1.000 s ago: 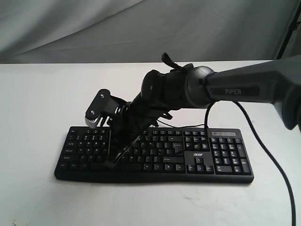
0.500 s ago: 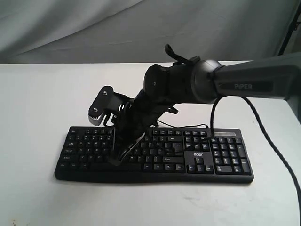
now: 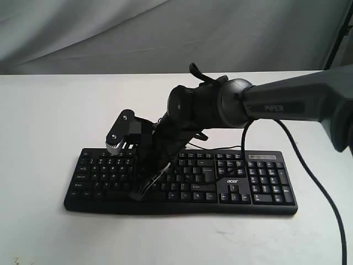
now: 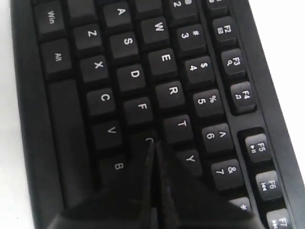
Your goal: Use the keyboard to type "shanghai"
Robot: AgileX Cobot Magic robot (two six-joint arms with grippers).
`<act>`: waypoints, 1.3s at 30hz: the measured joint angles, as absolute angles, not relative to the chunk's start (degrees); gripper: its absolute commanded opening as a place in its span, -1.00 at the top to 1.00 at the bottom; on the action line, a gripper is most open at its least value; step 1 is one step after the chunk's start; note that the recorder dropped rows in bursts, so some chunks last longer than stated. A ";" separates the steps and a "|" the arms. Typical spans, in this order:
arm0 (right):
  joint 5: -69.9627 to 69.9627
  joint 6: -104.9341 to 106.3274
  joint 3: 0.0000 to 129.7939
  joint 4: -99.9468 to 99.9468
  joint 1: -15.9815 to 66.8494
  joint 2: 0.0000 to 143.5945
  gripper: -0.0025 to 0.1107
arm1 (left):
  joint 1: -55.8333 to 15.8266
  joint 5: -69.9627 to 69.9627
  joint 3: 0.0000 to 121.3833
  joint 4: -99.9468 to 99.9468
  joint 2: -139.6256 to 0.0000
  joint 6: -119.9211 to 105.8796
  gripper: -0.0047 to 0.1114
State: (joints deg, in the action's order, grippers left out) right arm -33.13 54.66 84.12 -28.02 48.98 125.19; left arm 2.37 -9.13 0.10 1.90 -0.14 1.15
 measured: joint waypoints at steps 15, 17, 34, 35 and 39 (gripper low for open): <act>-32.31 54.66 87.16 -28.02 50.22 123.51 0.96 | 2.37 -9.13 0.10 1.90 -0.14 1.15 0.92; -32.31 54.66 90.13 -28.02 51.37 124.66 0.96 | 2.37 -9.13 0.10 1.90 -0.14 1.15 0.92; -38.98 52.30 106.64 -28.02 54.65 136.49 0.96 | 2.37 -9.13 0.10 1.90 -0.14 1.15 0.92; -38.98 52.30 106.74 -28.02 54.65 136.43 0.96 | 2.37 -9.13 0.10 1.90 -0.14 1.15 0.92; -38.98 52.30 106.79 -28.02 54.65 136.52 0.96 | 2.37 -9.13 0.10 1.90 -0.14 1.15 0.92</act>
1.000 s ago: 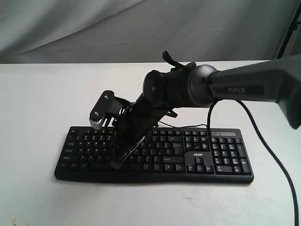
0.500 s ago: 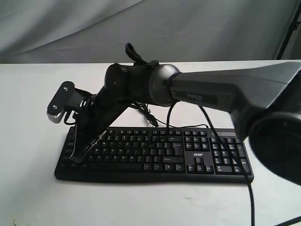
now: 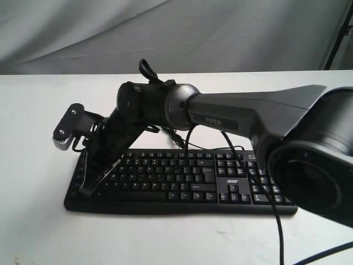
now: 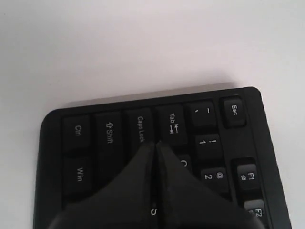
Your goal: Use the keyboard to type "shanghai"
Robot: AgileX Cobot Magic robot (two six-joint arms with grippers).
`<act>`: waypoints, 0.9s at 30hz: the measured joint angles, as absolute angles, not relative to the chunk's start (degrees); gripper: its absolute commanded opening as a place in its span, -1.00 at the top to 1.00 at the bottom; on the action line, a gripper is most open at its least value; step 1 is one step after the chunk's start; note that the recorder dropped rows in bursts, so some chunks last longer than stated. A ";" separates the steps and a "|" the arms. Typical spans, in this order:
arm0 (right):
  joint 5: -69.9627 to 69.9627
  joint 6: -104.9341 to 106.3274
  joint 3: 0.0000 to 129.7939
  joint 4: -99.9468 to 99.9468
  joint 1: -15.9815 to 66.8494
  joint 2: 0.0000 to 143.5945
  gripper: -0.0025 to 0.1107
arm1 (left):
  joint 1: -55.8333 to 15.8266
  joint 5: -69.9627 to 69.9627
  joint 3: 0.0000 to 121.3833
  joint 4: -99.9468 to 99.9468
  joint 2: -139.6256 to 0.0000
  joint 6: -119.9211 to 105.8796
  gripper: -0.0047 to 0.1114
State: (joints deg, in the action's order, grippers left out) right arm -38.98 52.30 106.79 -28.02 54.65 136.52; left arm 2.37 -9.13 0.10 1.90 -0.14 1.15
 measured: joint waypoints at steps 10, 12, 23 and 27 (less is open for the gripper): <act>-41.64 51.61 106.92 -26.36 54.65 135.29 0.96 | 2.37 -9.13 0.10 1.90 -0.14 1.15 0.92; -44.36 50.42 106.58 -25.39 53.39 132.80 0.96 | 2.37 -9.13 0.10 1.90 -0.14 1.15 0.92; -38.78 57.13 84.42 -28.37 45.27 120.98 0.96 | 2.37 -9.13 0.10 1.90 -0.14 1.15 0.92; -37.28 60.71 81.29 -31.19 43.81 120.03 0.96 | 2.37 -9.13 0.10 1.90 -0.14 1.15 0.92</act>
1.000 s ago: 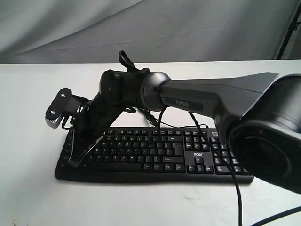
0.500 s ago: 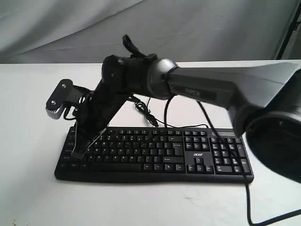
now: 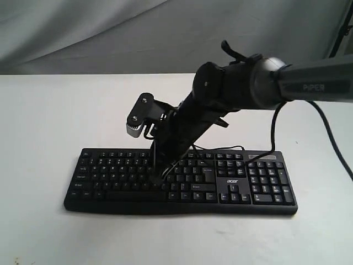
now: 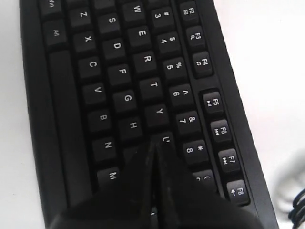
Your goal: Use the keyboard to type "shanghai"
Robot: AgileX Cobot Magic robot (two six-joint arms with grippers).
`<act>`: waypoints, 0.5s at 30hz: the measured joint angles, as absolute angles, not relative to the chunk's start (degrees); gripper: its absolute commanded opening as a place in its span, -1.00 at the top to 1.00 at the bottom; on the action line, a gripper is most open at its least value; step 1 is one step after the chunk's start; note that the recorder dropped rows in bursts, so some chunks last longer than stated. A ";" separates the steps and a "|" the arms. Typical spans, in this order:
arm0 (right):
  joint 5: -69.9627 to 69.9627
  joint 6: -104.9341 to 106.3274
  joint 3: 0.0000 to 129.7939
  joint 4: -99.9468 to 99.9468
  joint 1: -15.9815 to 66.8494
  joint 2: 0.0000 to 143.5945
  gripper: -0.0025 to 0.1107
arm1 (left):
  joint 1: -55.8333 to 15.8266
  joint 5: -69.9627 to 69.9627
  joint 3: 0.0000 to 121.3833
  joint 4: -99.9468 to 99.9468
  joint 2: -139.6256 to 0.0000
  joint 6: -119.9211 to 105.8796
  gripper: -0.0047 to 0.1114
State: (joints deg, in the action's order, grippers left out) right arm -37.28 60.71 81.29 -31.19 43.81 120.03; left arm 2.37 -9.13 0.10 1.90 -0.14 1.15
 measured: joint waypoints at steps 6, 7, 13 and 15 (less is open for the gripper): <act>-36.29 63.04 81.07 -32.67 43.16 120.17 0.96 | 2.37 -9.13 0.10 1.90 -0.14 1.15 0.92; -36.02 63.25 81.07 -32.94 43.03 120.27 0.96 | 2.37 -9.13 0.10 1.90 -0.14 1.15 0.92; -34.99 64.12 81.07 -33.29 42.80 121.92 0.96 | 2.37 -9.13 0.10 1.90 -0.14 1.15 0.92; -34.48 64.48 81.07 -33.29 42.80 122.32 0.96 | 2.37 -9.13 0.10 1.90 -0.14 1.15 0.92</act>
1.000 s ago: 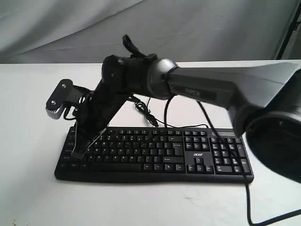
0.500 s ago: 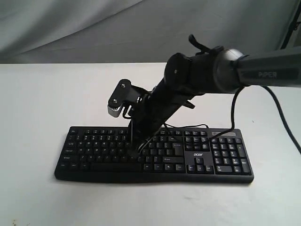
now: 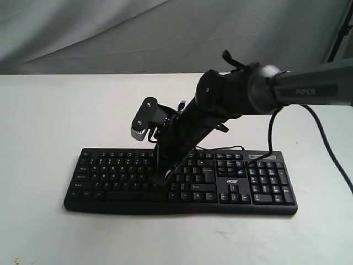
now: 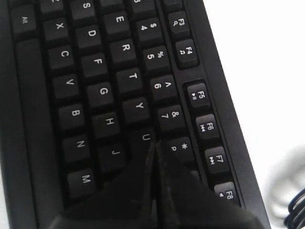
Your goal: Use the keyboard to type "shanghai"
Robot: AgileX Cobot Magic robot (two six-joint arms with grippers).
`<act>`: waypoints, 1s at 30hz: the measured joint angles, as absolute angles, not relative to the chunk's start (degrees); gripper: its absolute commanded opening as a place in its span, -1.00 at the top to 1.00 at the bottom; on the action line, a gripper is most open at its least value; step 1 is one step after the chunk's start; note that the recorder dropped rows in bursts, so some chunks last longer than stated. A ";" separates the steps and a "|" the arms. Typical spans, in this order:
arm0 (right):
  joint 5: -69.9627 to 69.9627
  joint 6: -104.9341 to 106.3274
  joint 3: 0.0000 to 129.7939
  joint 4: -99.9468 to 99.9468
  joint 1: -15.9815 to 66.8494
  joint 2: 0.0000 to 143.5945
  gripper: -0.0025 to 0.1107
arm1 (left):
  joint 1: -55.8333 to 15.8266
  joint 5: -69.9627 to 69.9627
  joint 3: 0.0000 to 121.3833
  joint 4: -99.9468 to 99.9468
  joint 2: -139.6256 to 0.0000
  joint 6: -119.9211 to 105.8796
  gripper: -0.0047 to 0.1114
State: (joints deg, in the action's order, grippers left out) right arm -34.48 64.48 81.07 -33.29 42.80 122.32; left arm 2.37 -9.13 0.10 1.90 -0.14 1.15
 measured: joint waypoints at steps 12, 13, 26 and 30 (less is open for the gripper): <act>-33.98 64.95 81.07 -33.29 42.80 122.49 0.96 | 2.37 -9.13 0.10 1.90 -0.14 1.15 0.92; -33.98 64.95 81.07 -33.29 42.80 122.49 0.96 | 2.37 -9.13 0.10 1.90 -0.14 1.15 0.92; -32.86 64.98 79.50 -33.52 42.80 122.49 0.96 | 2.37 -9.13 0.10 1.90 -0.14 1.15 0.92; -32.41 64.98 79.38 -33.87 42.80 122.49 0.96 | 2.37 -9.13 0.10 1.90 -0.14 1.15 0.92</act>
State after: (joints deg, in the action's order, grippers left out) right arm -32.41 64.98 79.38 -33.87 42.80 122.49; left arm 2.37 -9.13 0.10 1.90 -0.14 1.15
